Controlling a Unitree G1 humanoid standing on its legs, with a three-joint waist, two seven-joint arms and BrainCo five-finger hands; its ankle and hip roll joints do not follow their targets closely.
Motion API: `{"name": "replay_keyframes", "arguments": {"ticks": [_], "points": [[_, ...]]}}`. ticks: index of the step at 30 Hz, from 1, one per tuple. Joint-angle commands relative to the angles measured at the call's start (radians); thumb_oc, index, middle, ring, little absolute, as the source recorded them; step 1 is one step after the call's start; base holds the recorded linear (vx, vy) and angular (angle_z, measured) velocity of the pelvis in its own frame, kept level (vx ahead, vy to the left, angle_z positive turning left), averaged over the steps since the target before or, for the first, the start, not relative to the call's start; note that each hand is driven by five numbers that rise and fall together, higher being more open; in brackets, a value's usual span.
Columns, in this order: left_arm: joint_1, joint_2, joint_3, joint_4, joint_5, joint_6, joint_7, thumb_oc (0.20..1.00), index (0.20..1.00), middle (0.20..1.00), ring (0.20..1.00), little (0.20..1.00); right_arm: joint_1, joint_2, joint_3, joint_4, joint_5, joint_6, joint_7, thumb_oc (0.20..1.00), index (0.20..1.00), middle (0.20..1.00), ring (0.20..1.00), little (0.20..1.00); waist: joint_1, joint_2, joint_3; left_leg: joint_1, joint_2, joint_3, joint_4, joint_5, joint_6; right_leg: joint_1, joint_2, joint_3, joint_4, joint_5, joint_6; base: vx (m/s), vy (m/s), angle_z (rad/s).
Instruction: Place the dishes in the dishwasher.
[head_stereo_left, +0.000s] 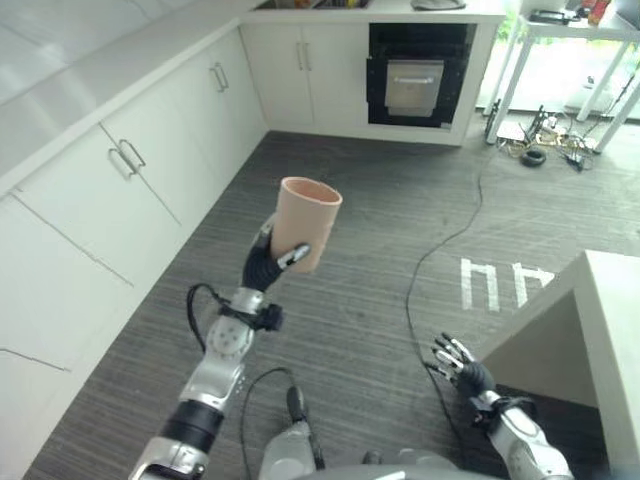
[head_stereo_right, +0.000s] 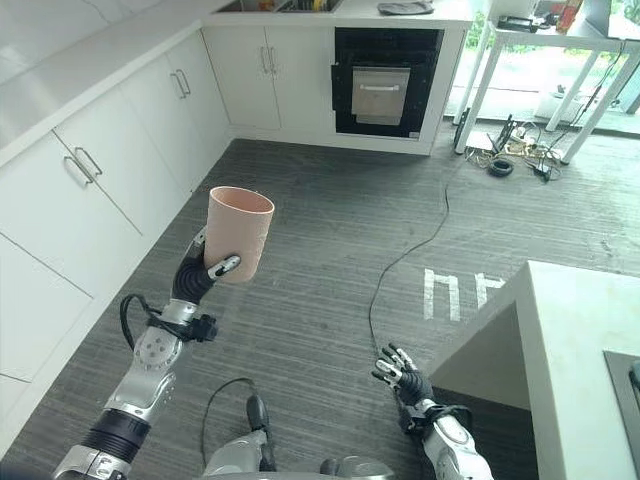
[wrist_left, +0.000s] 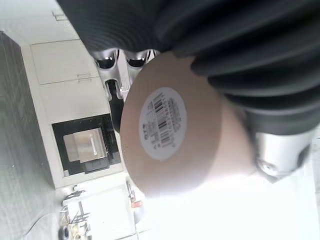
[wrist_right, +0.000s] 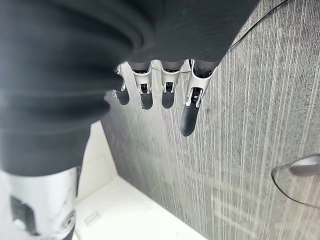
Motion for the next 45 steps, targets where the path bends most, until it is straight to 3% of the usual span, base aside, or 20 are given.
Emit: {"name": "replay_keyframes", "arguments": {"ticks": [1, 3, 5, 7, 9, 11, 12, 13, 14, 17, 19, 23, 27, 28, 30, 31, 33, 35, 39, 45], "points": [[-0.038, 0.028, 0.041, -0.071, -0.024, -0.02, 0.001, 0.2, 0.2, 0.2, 0.2, 0.2, 0.002, 0.01, -0.017, -0.093, 0.046, -0.033, 0.033, 1.0, 1.0, 1.0, 1.0, 1.0, 0.007, -0.002, -0.054, 0.018, -0.043, -0.059, 0.01, 0.017, 0.039, 0.054, -0.095, 0.001, 0.065, -0.059, 0.117, 0.4, 0.408, -0.49], [-0.054, 0.03, 0.035, -0.075, -0.021, 0.003, -0.002, 0.2, 0.2, 0.2, 0.2, 0.2, 0.004, 0.032, -0.022, -0.099, 0.025, -0.041, 0.025, 1.0, 1.0, 1.0, 1.0, 1.0, 0.006, -0.004, -0.065, 0.049, -0.087, -0.076, -0.01, -0.004, 0.076, 0.03, -0.123, 0.005, 0.16, 0.001, 0.154, 0.3, 0.387, -0.51], [-0.082, 0.041, 0.006, -0.068, 0.001, 0.029, -0.011, 0.2, 0.2, 0.2, 0.2, 0.2, 0.008, 0.065, -0.019, -0.124, 0.027, -0.072, -0.001, 1.0, 1.0, 1.0, 1.0, 1.0, -0.006, 0.0, -0.068, 0.097, -0.143, -0.09, -0.032, -0.045, 0.141, -0.098, -0.164, 0.017, 0.499, 0.171, 0.246, 0.32, 0.49, -0.13], [-0.087, 0.045, -0.009, -0.066, 0.01, 0.038, -0.005, 0.2, 0.2, 0.2, 0.2, 0.2, 0.009, 0.075, -0.018, -0.141, 0.023, -0.073, 0.001, 1.0, 1.0, 1.0, 1.0, 1.0, -0.004, 0.003, -0.062, 0.13, -0.166, -0.105, -0.037, -0.072, 0.155, -0.159, -0.193, 0.0, 0.651, 0.229, 0.272, 0.24, 0.287, 0.58], [-0.085, 0.046, -0.021, -0.072, 0.015, 0.045, 0.009, 0.2, 0.2, 0.2, 0.2, 0.2, 0.002, 0.075, -0.001, -0.147, 0.011, -0.064, 0.014, 1.0, 1.0, 1.0, 1.0, 1.0, -0.014, 0.026, -0.042, 0.168, -0.153, -0.09, -0.042, -0.078, 0.158, -0.259, -0.186, -0.031, 0.705, 0.206, 0.236, 0.18, 0.183, 0.5], [-0.077, 0.058, -0.022, -0.076, 0.021, 0.036, -0.01, 0.2, 0.2, 0.2, 0.2, 0.2, 0.002, 0.068, 0.003, -0.16, 0.005, -0.06, 0.018, 1.0, 1.0, 1.0, 1.0, 1.0, -0.036, 0.033, -0.025, 0.199, -0.152, -0.101, -0.042, -0.088, 0.153, -0.308, -0.135, -0.046, 0.609, 0.139, 0.216, 0.24, 0.006, 0.24], [-0.077, 0.07, -0.02, -0.08, 0.031, 0.048, -0.036, 0.2, 0.2, 0.2, 0.2, 0.2, 0.009, 0.057, -0.006, -0.178, 0.009, -0.056, 0.023, 1.0, 1.0, 1.0, 1.0, 1.0, -0.057, 0.025, -0.01, 0.229, -0.153, -0.112, -0.042, -0.105, 0.148, -0.328, -0.13, -0.052, 0.422, 0.141, 0.208, 0.36, -0.158, 0.55], [-0.081, 0.077, -0.012, -0.079, 0.035, 0.058, -0.041, 0.2, 0.2, 0.2, 0.2, 0.2, 0.013, 0.047, -0.017, -0.186, 0.02, -0.047, 0.038, 1.0, 1.0, 1.0, 1.0, 1.0, -0.071, 0.014, -0.001, 0.254, -0.152, -0.116, -0.042, -0.126, 0.141, -0.348, -0.152, -0.053, 0.223, 0.185, 0.215, 0.37, -0.197, 0.66], [-0.083, 0.08, -0.01, -0.075, 0.033, 0.06, -0.045, 0.2, 0.2, 0.2, 0.2, 0.2, 0.015, 0.044, -0.023, -0.188, 0.02, -0.046, 0.048, 1.0, 1.0, 1.0, 1.0, 1.0, -0.081, 0.008, 0.005, 0.269, -0.153, -0.121, -0.042, -0.142, 0.139, -0.362, -0.167, -0.039, 0.15, 0.226, 0.227, 0.3, -0.189, 0.65], [-0.073, 0.087, -0.005, -0.068, 0.03, 0.048, -0.068, 0.2, 0.2, 0.2, 0.2, 0.2, 0.013, 0.048, -0.041, -0.184, 0.002, -0.05, 0.073, 1.0, 1.0, 1.0, 1.0, 1.0, -0.092, 0.004, 0.012, 0.305, -0.145, -0.112, -0.042, -0.178, 0.132, -0.395, -0.201, -0.011, 0.057, 0.303, 0.253, 0.3, -0.216, 0.68], [-0.044, 0.088, 0.0, -0.082, 0.052, 0.038, -0.083, 0.2, 0.2, 0.2, 0.2, 0.2, 0.004, 0.054, -0.035, -0.205, -0.011, -0.055, 0.067, 1.0, 1.0, 1.0, 1.0, 1.0, -0.079, 0.007, 0.005, 0.326, -0.124, -0.078, -0.022, -0.204, 0.124, -0.361, -0.205, -0.057, 0.069, 0.261, 0.258, 0.4, -0.352, -0.24], [-0.034, 0.079, -0.001, -0.079, 0.056, 0.027, -0.068, 0.2, 0.2, 0.2, 0.2, 0.2, -0.022, 0.035, -0.011, -0.203, 0.009, -0.046, 0.045, 1.0, 1.0, 1.0, 1.0, 1.0, -0.08, 0.005, -0.016, 0.325, -0.096, -0.075, 0.082, -0.237, 0.108, -0.328, -0.176, -0.056, 0.101, 0.191, 0.201, 0.31, -0.35, -0.24], [0.002, 0.078, 0.027, -0.119, 0.031, 0.018, -0.055, 0.2, 0.2, 0.2, 0.2, 0.2, -0.05, -0.009, 0.003, -0.198, -0.018, -0.046, 0.052, 1.0, 1.0, 1.0, 1.0, 1.0, -0.071, 0.017, -0.027, 0.248, -0.02, -0.117, 0.469, -0.097, 0.027, -0.254, -0.103, -0.017, 0.115, 0.085, 0.094, 0.38, -0.408, -0.48], [0.017, 0.079, 0.038, -0.125, 0.016, 0.01, -0.068, 0.2, 0.2, 0.2, 0.2, 0.2, -0.05, -0.026, 0.003, -0.194, -0.022, -0.051, 0.061, 1.0, 1.0, 1.0, 1.0, 1.0, -0.059, 0.009, -0.021, 0.156, 0.0, -0.134, 0.693, -0.025, 0.001, -0.221, -0.092, -0.011, 0.116, 0.062, 0.062, 0.32, -0.372, -0.38], [0.022, 0.081, 0.049, -0.129, 0.001, 0.012, -0.093, 0.2, 0.2, 0.2, 0.2, 0.2, -0.047, -0.037, 0.0, -0.188, -0.021, -0.058, 0.064, 1.0, 1.0, 1.0, 1.0, 1.0, -0.052, -0.003, -0.011, 0.046, 0.045, -0.134, 0.87, 0.004, -0.005, -0.179, -0.08, -0.007, 0.106, 0.046, 0.033, 0.28, -0.334, -0.6], [0.023, 0.079, 0.051, -0.125, 0.001, 0.01, -0.107, 0.2, 0.2, 0.2, 0.2, 0.2, -0.046, -0.039, -0.003, -0.181, -0.015, -0.064, 0.064, 1.0, 1.0, 1.0, 1.0, 1.0, -0.045, -0.005, -0.004, -0.008, 0.034, -0.151, 0.891, -0.007, 0.01, -0.155, -0.072, 0.005, 0.096, 0.043, 0.028, 0.27, -0.216, -0.57], [0.026, 0.076, 0.049, -0.12, 0.016, 0.01, -0.094, 0.2, 0.2, 0.2, 0.2, 0.2, -0.051, -0.031, 0.008, -0.161, -0.015, -0.074, 0.071, 1.0, 1.0, 1.0, 1.0, 1.0, -0.021, -0.005, 0.012, -0.079, -0.054, -0.175, 0.793, -0.047, 0.053, -0.113, -0.06, 0.051, 0.077, 0.045, 0.034, 0.31, -0.052, -0.42], [0.025, 0.077, 0.049, -0.101, 0.019, -0.005, -0.081, 0.2, 0.2, 0.2, 0.2, 0.2, -0.05, -0.02, 0.016, -0.153, -0.027, -0.077, 0.069, 1.0, 1.0, 1.0, 1.0, 1.0, -0.017, -0.009, 0.01, -0.051, -0.061, -0.118, 0.512, -0.053, 0.052, -0.08, -0.055, 0.059, 0.047, 0.033, 0.054, 0.41, 0.044, -0.75], [0.062, 0.077, 0.074, -0.098, 0.029, -0.015, -0.075, 0.2, 0.2, 0.2, 0.2, 0.2, -0.054, -0.012, 0.041, -0.145, -0.035, -0.067, 0.069, 1.0, 1.0, 1.0, 1.0, 1.0, 0.036, 0.017, 0.003, -0.064, -0.12, -0.272, 0.111, 0.029, 0.024, -0.009, -0.02, 0.146, 0.018, 0.014, 0.085, 0.42, 0.078, -0.89], [0.094, 0.079, 0.113, -0.101, 0.021, -0.022, -0.095, 0.2, 0.2, 0.2, 0.2, 0.2, -0.035, -0.008, 0.04, -0.152, -0.062, -0.054, 0.081, 1.0, 1.0, 1.0, 1.0, 1.0, 0.042, 0.028, -0.023, -0.049, -0.124, -0.211, 0.076, 0.022, 0.041, 0.036, -0.035, 0.132, 0.018, -0.023, 0.107, 0.29, 0.113, -0.6]]}}
